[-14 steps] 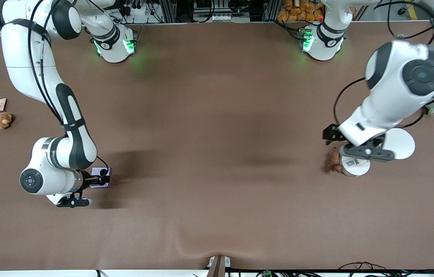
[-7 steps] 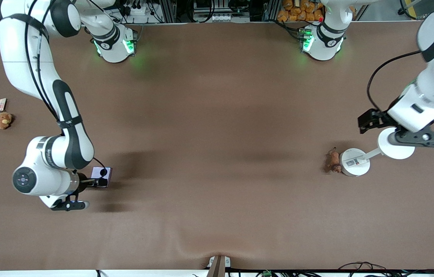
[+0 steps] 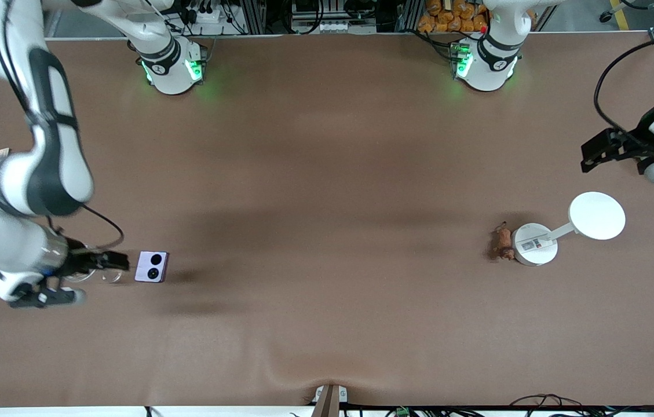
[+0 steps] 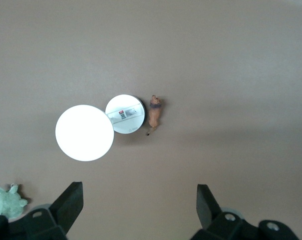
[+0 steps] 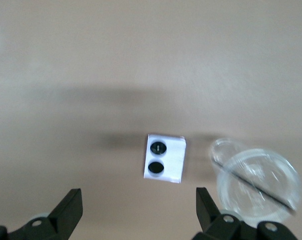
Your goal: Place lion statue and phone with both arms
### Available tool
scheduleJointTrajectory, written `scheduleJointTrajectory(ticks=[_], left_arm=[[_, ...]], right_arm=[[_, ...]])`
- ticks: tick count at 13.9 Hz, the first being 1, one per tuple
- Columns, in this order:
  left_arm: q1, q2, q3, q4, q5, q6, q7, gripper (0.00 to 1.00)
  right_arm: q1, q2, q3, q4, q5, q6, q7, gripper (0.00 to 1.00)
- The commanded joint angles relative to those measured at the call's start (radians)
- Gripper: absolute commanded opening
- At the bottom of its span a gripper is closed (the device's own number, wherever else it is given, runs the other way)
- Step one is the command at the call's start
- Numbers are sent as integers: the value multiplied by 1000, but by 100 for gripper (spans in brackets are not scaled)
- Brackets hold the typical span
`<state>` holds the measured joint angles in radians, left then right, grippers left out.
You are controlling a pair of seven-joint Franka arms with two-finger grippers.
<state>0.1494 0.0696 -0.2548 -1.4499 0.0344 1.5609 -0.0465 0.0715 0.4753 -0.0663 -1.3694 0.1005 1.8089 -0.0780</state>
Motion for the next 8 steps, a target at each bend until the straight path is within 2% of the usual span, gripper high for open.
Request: scheduleJointTrajectory(ticks=[1,2,3,5,7,8], left_arm=[[-46,-85,61,-73,-39,-15,28,100],[-104,-111,119,-99,-42,-19,27,100],[-134,-126,146,-109,-44,-38,27,100],[-139,-139,151,-110,-44,-70,24,100],[-151,-155,151,-119,-42,-81,11,100],[-151,-162,152,-128,-42,-84,11,100]], right_arm=[[-47,-208,11,-115,-33,-112,-11,100],[-59,-293,11,-175,-35,-144,-11,100],[-61,-385,11,-248,-41,-151,-11,100],[-70,-512,25,-333,-73,-189,3,100],[-128,-529,90,-315,-77,-291,32,100],[-134,-530,100,-306,-77,-315,49,100]])
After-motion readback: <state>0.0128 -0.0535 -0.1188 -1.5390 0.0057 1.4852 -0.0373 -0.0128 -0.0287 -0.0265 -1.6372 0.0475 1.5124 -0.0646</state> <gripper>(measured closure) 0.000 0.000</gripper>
